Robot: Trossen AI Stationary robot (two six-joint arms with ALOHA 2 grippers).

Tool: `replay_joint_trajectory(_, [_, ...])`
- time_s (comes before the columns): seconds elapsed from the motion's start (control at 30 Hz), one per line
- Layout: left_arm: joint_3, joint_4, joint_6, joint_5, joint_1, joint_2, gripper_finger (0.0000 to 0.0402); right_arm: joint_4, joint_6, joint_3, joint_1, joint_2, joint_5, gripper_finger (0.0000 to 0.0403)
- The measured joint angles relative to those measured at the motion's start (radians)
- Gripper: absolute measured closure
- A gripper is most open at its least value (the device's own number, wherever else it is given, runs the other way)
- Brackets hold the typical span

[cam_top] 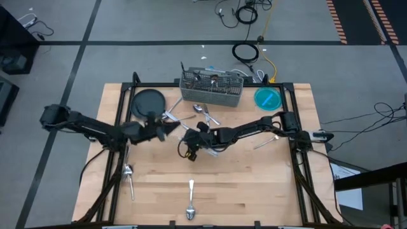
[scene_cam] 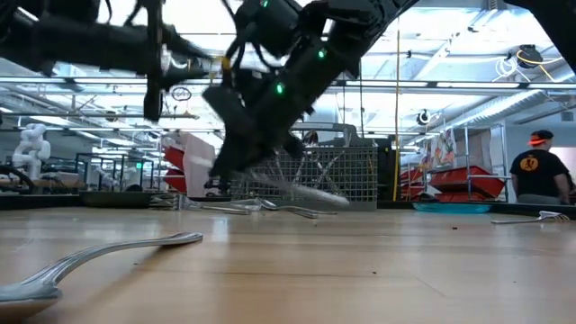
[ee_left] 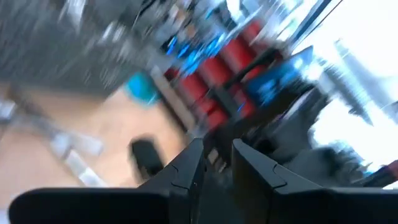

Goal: Sort silverware
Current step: Put the knife into the silverware basket

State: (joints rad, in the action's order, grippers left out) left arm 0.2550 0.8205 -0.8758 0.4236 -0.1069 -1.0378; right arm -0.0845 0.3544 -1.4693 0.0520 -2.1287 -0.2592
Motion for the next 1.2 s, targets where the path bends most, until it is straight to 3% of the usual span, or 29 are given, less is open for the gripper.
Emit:
replay_joint_trajectory(0.3, [0.000,0.093,0.224,0.003,0.041,0.331,0.0315,0.312,-0.125,0.000,-0.167,0.095,0.005,0.0362])
replay_joint_trajectory(0.47, [0.000,0.088,0.289,-0.003,0.040,0.446,0.0315,0.726,-0.157,0.000,-0.285,0.093,0.136,0.0362])
replay_joint_trajectory(0.67, [-0.001,0.043,0.291,-0.012,0.040,0.484,0.0315,1.001,-0.299,0.000,-0.385,0.086,0.162,0.0362])
replay_joint_trajectory(0.77, [-0.001,-0.001,0.291,-0.031,0.039,0.484,0.0315,1.102,-0.328,0.000,-0.432,0.069,0.263,0.0362])
replay_joint_trajectory(1.03, [-0.001,-0.056,0.316,-0.034,0.039,0.484,0.0315,1.370,-0.213,-0.001,-0.492,-0.101,0.294,0.0362])
replay_joint_trajectory(1.2, [-0.001,-0.054,0.316,-0.034,0.040,0.484,0.0315,1.389,-0.189,-0.094,-0.505,-0.171,0.258,0.0362])
